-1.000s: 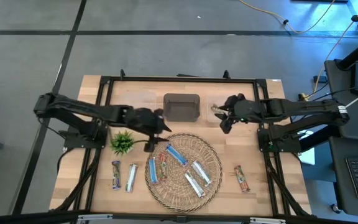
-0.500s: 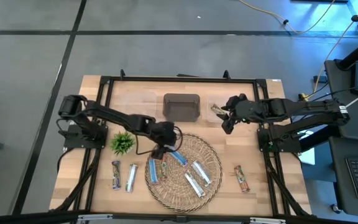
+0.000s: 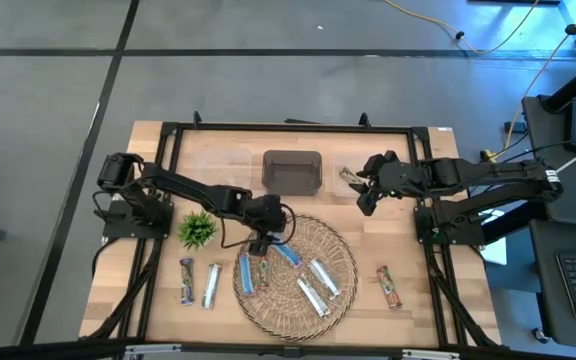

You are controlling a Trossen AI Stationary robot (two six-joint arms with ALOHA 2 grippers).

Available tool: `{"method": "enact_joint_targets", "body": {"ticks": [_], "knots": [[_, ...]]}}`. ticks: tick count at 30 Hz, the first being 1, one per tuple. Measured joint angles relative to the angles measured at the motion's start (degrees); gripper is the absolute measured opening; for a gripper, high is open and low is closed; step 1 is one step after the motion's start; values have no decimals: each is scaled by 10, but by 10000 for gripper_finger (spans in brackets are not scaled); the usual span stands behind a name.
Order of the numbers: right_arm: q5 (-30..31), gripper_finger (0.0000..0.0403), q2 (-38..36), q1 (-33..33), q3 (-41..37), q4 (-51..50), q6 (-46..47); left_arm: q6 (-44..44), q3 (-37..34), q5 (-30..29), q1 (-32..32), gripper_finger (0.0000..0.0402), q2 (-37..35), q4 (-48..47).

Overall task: Pick and place Granola Bars by type
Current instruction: Put the blue granola bar into the black bin

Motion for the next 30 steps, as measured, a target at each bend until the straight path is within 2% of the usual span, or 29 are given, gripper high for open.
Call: {"method": "enact_joint_targets", "body": {"ticks": [6, 16, 24, 30], "knots": [[0, 194, 0, 0, 0, 0, 0, 31, 0, 31, -1, 195, 0, 48], [0, 194, 0, 0, 0, 0, 0, 32, 0, 27, -4, 215, 0, 58], [0, 194, 0, 0, 0, 0, -1, 30, 0, 25, -4, 260, 0, 58], [0, 194, 0, 0, 0, 0, -2, 16, 0, 26, -4, 260, 0, 58]]}}
